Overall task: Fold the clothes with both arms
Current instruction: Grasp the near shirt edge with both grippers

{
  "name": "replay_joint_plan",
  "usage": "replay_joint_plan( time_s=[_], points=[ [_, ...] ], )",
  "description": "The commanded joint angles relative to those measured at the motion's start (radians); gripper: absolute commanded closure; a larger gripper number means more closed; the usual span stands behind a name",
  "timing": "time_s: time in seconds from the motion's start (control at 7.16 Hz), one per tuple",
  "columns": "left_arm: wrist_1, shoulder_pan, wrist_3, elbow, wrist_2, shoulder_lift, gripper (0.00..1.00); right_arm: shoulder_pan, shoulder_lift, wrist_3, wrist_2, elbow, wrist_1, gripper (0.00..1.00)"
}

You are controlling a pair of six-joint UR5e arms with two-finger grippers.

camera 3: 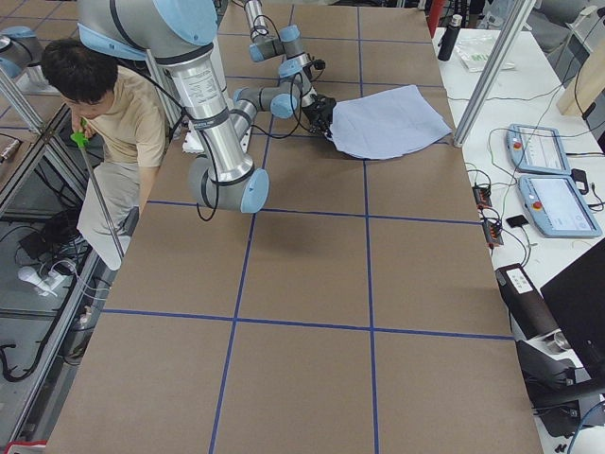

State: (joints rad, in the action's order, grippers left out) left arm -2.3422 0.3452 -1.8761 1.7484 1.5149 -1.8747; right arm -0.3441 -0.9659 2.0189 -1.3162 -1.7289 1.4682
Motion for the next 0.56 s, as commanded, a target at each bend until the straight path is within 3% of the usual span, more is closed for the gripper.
replay_joint_plan(
  time_s=[0.0, 0.14, 0.42],
  points=[
    [0.000, 0.000, 0.000, 0.008, -0.001, -0.026, 1.00, 0.031, -0.033, 0.000, 0.021, -0.038, 0.000, 1.00],
    [0.000, -0.003, 0.002, 0.014, -0.001, -0.050, 1.00, 0.062, -0.051, 0.001, 0.052, -0.070, 0.000, 1.00],
    [0.000, -0.055, 0.006, 0.067, -0.001, -0.075, 1.00, 0.202, -0.179, 0.030, 0.147, -0.238, 0.003, 1.00]
  ],
)
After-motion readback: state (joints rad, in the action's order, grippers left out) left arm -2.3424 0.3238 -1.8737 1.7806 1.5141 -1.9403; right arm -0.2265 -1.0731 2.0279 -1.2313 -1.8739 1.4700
